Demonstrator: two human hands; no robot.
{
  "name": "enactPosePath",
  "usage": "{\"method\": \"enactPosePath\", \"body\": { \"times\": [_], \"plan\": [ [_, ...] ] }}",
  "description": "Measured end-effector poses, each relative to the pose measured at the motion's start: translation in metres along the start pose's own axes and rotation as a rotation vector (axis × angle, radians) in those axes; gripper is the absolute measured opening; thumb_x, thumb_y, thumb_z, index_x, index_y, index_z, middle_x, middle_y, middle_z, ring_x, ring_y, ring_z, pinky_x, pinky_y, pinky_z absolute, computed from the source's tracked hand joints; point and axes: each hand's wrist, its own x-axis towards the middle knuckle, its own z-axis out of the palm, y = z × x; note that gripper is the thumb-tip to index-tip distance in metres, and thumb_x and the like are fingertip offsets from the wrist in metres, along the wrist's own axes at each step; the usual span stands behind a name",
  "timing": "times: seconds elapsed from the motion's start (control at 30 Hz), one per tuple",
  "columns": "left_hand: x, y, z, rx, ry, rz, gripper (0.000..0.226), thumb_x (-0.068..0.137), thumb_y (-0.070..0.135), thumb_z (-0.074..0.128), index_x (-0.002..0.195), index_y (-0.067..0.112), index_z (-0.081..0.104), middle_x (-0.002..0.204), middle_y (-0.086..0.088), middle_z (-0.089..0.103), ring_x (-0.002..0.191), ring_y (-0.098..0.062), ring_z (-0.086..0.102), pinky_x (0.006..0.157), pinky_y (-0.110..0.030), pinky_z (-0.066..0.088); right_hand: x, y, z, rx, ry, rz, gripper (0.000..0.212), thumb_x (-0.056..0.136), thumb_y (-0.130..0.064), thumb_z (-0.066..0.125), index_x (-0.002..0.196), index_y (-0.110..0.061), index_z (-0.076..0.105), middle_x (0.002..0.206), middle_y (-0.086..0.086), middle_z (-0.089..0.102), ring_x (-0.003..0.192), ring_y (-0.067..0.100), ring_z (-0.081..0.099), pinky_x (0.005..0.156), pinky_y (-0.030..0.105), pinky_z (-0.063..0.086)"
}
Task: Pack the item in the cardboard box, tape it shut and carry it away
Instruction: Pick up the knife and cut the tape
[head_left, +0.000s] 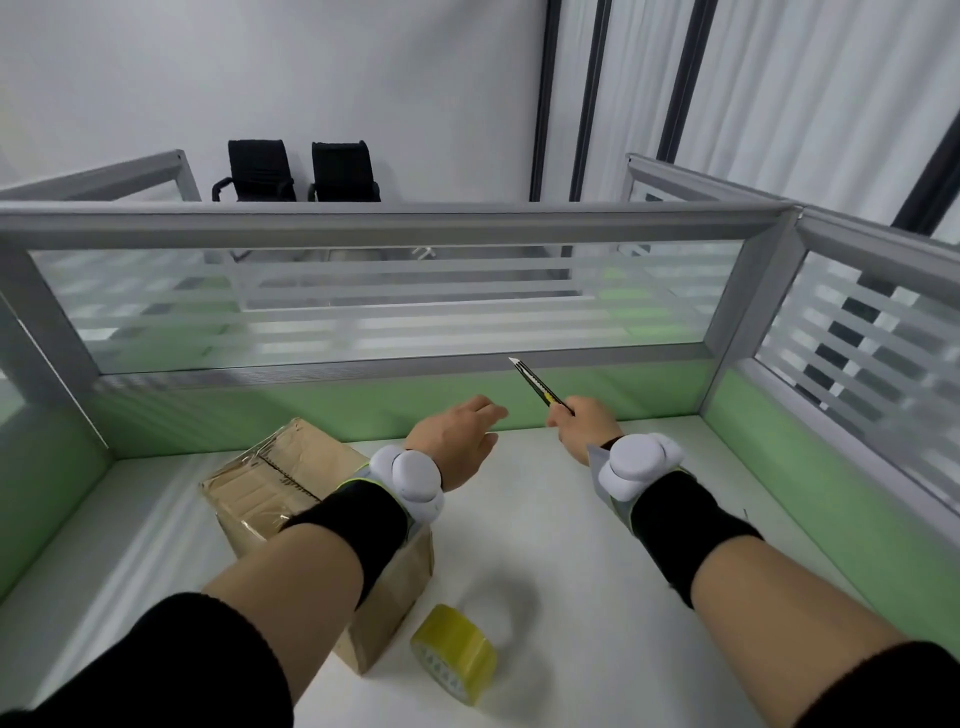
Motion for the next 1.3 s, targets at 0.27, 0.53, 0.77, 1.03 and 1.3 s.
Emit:
{"method": "enactPosePath", "body": {
  "times": [0.27, 0.53, 0.77, 1.03, 1.3],
  "plan": [
    [-0.002, 0.003, 0.006, 0.008, 0.013, -0.009, 0.038, 0.097, 0.024, 0.036, 0.134, 0.023, 0.041, 0.136, 0.005, 0.043, 0.117, -0.023, 0.051, 0.087, -0.034, 0.046, 0.000, 0.009, -0.005, -0.127, 0.052, -0.063, 0.035, 0.098, -0.032, 0.039, 0.076, -0.010, 0.054, 0.080, 0.014, 0.055, 0.075, 0.027, 0.049, 0.067, 0.028, 0.033],
    [-0.017, -0.007, 0.034, 0.008, -0.007, -0.056, 0.037, 0.095, 0.026, 0.038, 0.132, 0.023, 0.042, 0.132, 0.005, 0.046, 0.116, -0.023, 0.052, 0.085, -0.036, 0.046, -0.006, 0.036, 0.003, -0.110, -0.055, -0.018, 0.038, 0.095, -0.040, 0.044, 0.064, -0.020, 0.055, 0.054, -0.008, 0.047, 0.069, 0.024, 0.049, 0.054, 0.025, 0.033],
    [-0.054, -0.016, 0.070, 0.078, -0.105, -0.131, 0.038, 0.094, 0.026, 0.041, 0.131, 0.020, 0.043, 0.133, 0.001, 0.047, 0.115, -0.025, 0.052, 0.090, -0.040, 0.046, -0.019, 0.054, 0.032, -0.165, -0.252, -0.006, 0.039, 0.096, -0.039, 0.041, 0.069, -0.015, 0.056, 0.055, -0.006, 0.043, 0.075, 0.024, 0.049, 0.051, 0.023, 0.030],
    [-0.116, -0.014, 0.095, 0.003, -0.166, -0.246, 0.022, 0.094, 0.020, 0.040, 0.109, 0.011, 0.054, 0.115, -0.007, 0.053, 0.104, -0.028, 0.055, 0.083, -0.037, 0.048, -0.029, 0.063, 0.067, -0.161, -0.406, -0.014, 0.037, 0.095, -0.042, 0.043, 0.073, -0.016, 0.057, 0.056, -0.009, 0.047, 0.054, 0.011, 0.044, 0.048, 0.019, 0.028],
    [-0.148, -0.017, 0.119, 0.019, -0.156, -0.370, 0.023, 0.095, 0.028, 0.037, 0.101, 0.012, 0.053, 0.107, -0.008, 0.056, 0.096, -0.028, 0.056, 0.071, -0.032, 0.041, -0.037, 0.069, 0.079, -0.197, -0.520, -0.110, 0.041, 0.093, -0.047, 0.045, 0.064, -0.020, 0.057, 0.060, -0.007, 0.046, 0.057, 0.013, 0.044, 0.054, 0.020, 0.032]
  ]
}}
